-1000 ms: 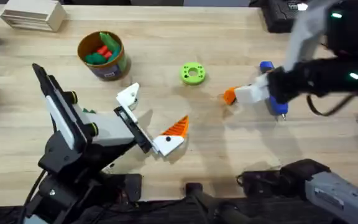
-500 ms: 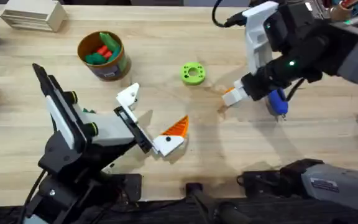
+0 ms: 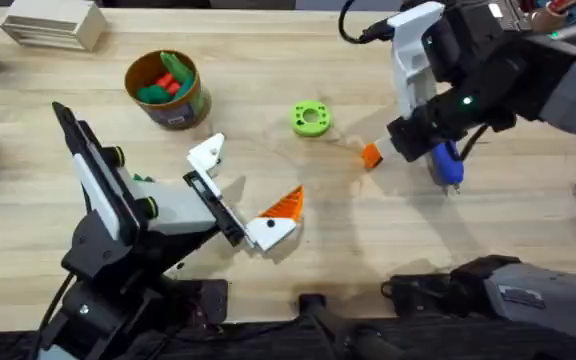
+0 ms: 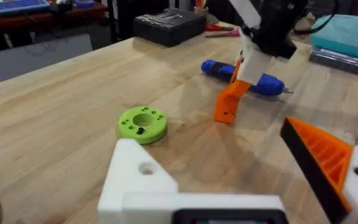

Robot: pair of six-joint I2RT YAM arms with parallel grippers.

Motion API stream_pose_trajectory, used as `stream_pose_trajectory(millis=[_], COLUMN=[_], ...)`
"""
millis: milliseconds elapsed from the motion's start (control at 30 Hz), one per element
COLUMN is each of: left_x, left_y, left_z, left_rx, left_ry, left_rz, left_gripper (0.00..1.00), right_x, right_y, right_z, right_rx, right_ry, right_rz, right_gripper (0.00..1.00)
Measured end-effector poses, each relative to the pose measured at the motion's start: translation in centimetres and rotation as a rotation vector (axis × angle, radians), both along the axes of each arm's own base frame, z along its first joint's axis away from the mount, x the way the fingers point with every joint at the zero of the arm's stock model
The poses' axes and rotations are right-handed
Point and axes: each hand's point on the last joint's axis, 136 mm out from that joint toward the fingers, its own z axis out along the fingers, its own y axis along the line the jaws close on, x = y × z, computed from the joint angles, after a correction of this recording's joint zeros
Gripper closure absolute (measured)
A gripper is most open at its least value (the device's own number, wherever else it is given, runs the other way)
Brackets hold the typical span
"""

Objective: Pick up the gripper from the table and insert it into the empty holder that is missing its gripper. Then pick up a screw, insert it into the mounting hole, and use the screwdriver to tighten it. Finally, clean up the table by picking up the vegetable and placing it into the bucket.

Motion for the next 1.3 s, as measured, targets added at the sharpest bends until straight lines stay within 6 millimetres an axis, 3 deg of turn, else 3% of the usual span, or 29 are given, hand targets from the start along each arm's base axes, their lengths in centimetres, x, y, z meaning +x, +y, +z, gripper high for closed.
stream_pose_trajectory(millis=[133,167,200,233,333,433,500,633,867,1033,1300], left_x=[0.0,0.0,0.0,0.0,0.0,0.0,0.0,0.0,0.0,0.0,-0.7], left_y=[0.0,0.0,0.0,0.0,0.0,0.0,0.0,0.0,0.0,0.0,-0.5], left_z=[0.0,0.0,0.0,0.0,0.0,0.0,0.0,0.0,0.0,0.0,0.0], left_rx=[0.0,0.0,0.0,0.0,0.0,0.0,0.0,0.0,0.0,0.0,-0.003], left_ry=[0.0,0.0,0.0,0.0,0.0,0.0,0.0,0.0,0.0,0.0,0.001], left_rz=[0.0,0.0,0.0,0.0,0.0,0.0,0.0,0.0,0.0,0.0,-0.051], left_gripper=[0.013,0.013,0.014,0.014,0.013,0.014,0.014,0.014,0.014,0.014,0.014], right_x=[-0.9,-0.8,-0.9,-1.1,-2.4,-3.7,-4.1,-3.9,-3.5,-3.3,-5.2], right_y=[-0.3,-0.3,-0.7,-1.0,-1.5,-0.6,0.7,4.1,8.3,11.0,15.3], right_z=[2.2,3.5,7.3,8.7,12.1,13.6,13.5,11.6,8.5,9.0,7.4], right_rx=[0.013,0.025,0.071,0.092,0.188,0.315,0.414,0.656,1.021,1.17,1.239], right_ry=[-0.046,-0.088,-0.226,-0.277,-0.395,-0.457,-0.465,-0.396,-0.129,0.048,0.401], right_rz=[-0.001,-0.002,-0.033,-0.054,-0.092,-0.088,-0.079,-0.059,-0.12,-0.106,-0.097], right_gripper=[0.985,0.985,0.985,0.985,0.986,0.986,0.986,0.986,0.986,0.986,0.986])
